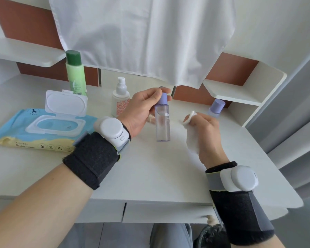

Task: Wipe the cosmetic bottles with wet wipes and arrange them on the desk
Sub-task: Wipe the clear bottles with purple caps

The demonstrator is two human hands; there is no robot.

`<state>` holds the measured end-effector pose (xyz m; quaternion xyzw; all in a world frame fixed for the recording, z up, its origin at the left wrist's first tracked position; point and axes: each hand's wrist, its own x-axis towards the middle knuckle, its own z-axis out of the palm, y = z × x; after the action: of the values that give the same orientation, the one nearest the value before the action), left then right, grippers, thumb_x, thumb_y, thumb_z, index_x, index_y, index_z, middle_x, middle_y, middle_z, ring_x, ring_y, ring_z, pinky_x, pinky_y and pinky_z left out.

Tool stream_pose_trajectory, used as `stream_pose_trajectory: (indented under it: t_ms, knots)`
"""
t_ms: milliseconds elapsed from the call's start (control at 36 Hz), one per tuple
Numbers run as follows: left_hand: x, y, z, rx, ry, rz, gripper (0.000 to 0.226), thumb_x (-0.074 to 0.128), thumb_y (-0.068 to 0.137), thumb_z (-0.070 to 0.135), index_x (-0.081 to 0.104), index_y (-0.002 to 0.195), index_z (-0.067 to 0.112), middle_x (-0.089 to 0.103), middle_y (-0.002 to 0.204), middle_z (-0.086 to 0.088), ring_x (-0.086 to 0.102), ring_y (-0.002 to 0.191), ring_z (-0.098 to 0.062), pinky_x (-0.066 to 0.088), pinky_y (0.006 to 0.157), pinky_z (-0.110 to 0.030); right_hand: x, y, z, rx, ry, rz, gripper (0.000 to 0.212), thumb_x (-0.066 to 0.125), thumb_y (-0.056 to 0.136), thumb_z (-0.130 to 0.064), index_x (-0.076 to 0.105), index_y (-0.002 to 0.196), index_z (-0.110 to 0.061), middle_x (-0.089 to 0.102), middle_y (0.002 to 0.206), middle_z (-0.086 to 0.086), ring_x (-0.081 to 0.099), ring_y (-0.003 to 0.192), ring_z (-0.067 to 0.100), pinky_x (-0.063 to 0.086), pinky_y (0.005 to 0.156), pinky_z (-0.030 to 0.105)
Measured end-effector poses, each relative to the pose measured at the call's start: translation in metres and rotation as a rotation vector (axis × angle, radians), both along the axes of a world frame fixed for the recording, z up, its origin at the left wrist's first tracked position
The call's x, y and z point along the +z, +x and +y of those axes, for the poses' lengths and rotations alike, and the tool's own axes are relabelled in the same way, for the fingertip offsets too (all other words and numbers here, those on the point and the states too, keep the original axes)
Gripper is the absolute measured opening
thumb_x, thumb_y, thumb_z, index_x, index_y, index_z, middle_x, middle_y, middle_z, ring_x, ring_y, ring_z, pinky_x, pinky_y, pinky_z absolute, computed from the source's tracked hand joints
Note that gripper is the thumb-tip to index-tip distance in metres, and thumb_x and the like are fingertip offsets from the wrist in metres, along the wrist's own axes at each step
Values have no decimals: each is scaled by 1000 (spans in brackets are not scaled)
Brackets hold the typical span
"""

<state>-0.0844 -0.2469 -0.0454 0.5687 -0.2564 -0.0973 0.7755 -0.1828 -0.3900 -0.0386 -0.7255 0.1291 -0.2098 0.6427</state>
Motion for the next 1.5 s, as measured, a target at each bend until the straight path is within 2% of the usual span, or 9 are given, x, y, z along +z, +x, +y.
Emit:
stream_pose_trajectory:
  t_ms: [194,306,444,583,695,778,1083,1333,1500]
  knots:
    - [5,-9,-3,110,32,-148,15,53,97,9,67,103,8,68,96,-4,63,82,-2,44,70,-11,-2,5,-8,-128,53,48,27,51,90,-11,50,64,-16,35,59,-4,33,48,10,26,50,21]
    - [4,-8,-4,171,84,-192,8,70,86,17,70,92,22,64,84,-1,53,73,-8,41,61,-11,-3,7,-9,-151,106,53,24,49,90,-8,53,68,-18,41,69,0,37,68,19,29,63,29]
    - [3,-6,-4,162,109,-306,13,74,80,21,72,91,27,65,88,5,48,75,-17,43,75,-25,-4,7,-9,-121,106,38,20,47,92,-6,52,74,-15,40,71,-1,37,67,16,30,62,29]
    - [5,-13,-8,148,273,-527,16,68,84,30,67,99,35,55,83,9,42,71,-17,34,70,-10,-4,8,-11,-88,166,7,13,47,93,-7,57,90,-12,43,78,1,40,73,15,33,65,28]
    - [9,-18,-8,57,333,-447,33,49,79,31,69,102,43,67,96,-1,50,99,-25,42,87,-29,-3,7,-14,-97,308,15,16,48,92,-9,60,84,-16,48,79,0,46,74,17,37,67,30]
    - [10,-15,-5,26,319,-487,40,44,76,33,69,104,45,66,91,-26,58,88,-40,48,80,-49,-4,8,-17,-96,489,4,15,48,93,-8,63,92,-13,55,83,3,54,73,20,46,69,31]
    - [3,-1,-2,267,301,-392,35,65,87,31,66,119,16,67,91,3,53,68,2,46,59,-10,-10,8,-21,45,417,-61,21,46,103,-17,67,101,-20,65,87,-4,60,74,11,46,71,26]
    - [4,-3,-2,85,259,-94,15,62,93,25,68,94,11,52,66,4,45,54,-5,42,58,-20,-12,11,-24,-30,412,15,24,46,104,-20,63,117,-10,70,106,5,66,97,22,54,90,35]
    - [3,-3,-2,8,266,11,19,62,93,28,67,82,13,52,75,-7,44,67,-19,42,70,-35,-10,11,-21,15,515,19,20,46,104,-21,64,103,-12,72,95,4,70,83,16,59,76,29]
